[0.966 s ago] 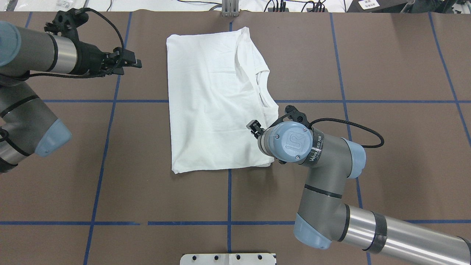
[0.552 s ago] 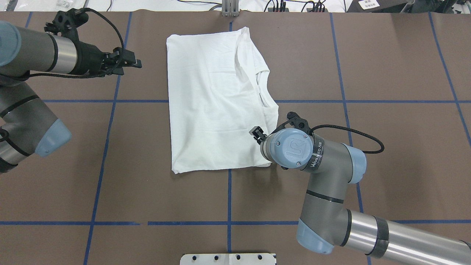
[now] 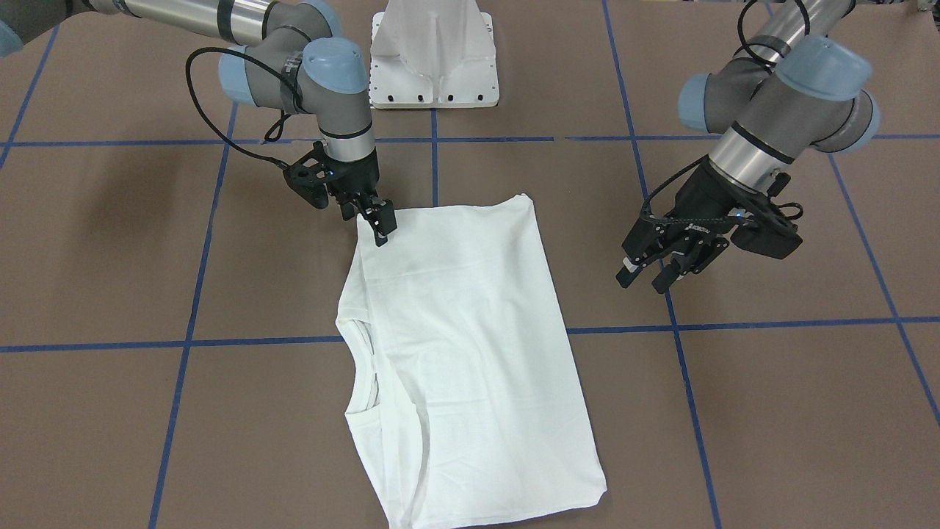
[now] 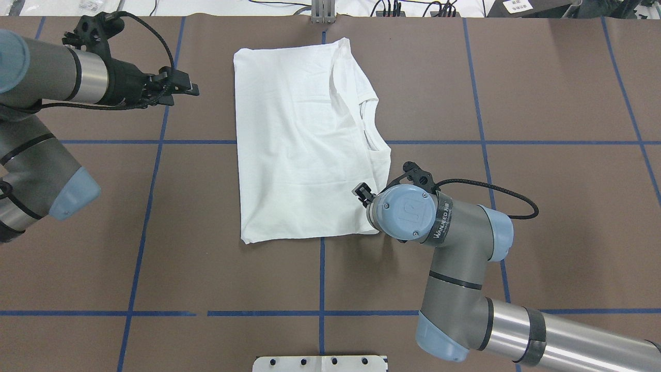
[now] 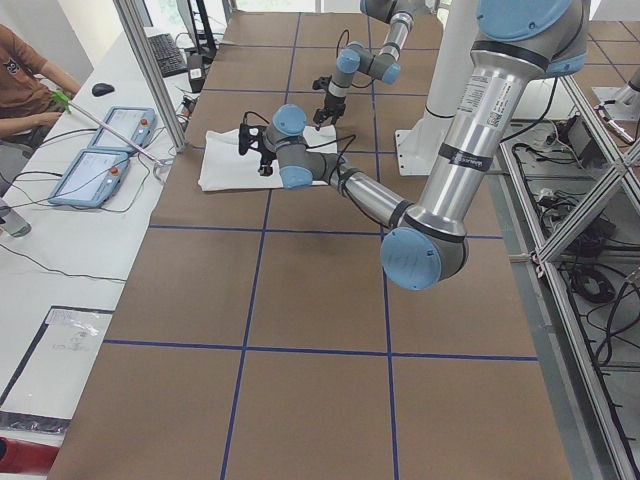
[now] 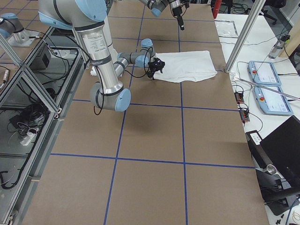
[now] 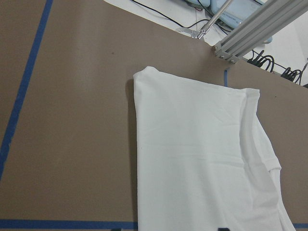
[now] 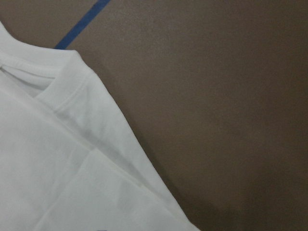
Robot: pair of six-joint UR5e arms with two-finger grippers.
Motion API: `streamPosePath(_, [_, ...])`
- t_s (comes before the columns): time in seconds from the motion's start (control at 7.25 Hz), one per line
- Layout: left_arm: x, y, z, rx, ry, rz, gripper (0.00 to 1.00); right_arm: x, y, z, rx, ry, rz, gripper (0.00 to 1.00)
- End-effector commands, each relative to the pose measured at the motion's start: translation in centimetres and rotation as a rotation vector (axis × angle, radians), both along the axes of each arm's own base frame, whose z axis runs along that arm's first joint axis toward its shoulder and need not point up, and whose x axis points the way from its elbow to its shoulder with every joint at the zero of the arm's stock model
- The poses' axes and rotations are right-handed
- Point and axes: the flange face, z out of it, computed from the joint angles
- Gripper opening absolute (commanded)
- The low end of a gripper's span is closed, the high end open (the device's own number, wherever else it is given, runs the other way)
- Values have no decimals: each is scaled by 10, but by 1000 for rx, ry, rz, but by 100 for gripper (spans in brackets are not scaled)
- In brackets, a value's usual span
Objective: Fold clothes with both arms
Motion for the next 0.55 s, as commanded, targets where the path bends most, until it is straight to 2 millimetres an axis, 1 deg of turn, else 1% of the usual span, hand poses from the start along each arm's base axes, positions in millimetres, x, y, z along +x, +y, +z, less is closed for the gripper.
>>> streamPosePath(0.0, [1, 0, 1, -1, -1, 1, 73, -2, 3, 0, -1, 3, -5, 92])
streamPosePath(0.28, [0, 0, 1, -1, -1, -1, 73, -8, 9, 3, -3, 9, -16, 92])
streamPosePath(0.41, [0, 0, 1, -2, -2, -1, 73, -9, 9, 0, -1, 5, -16, 89])
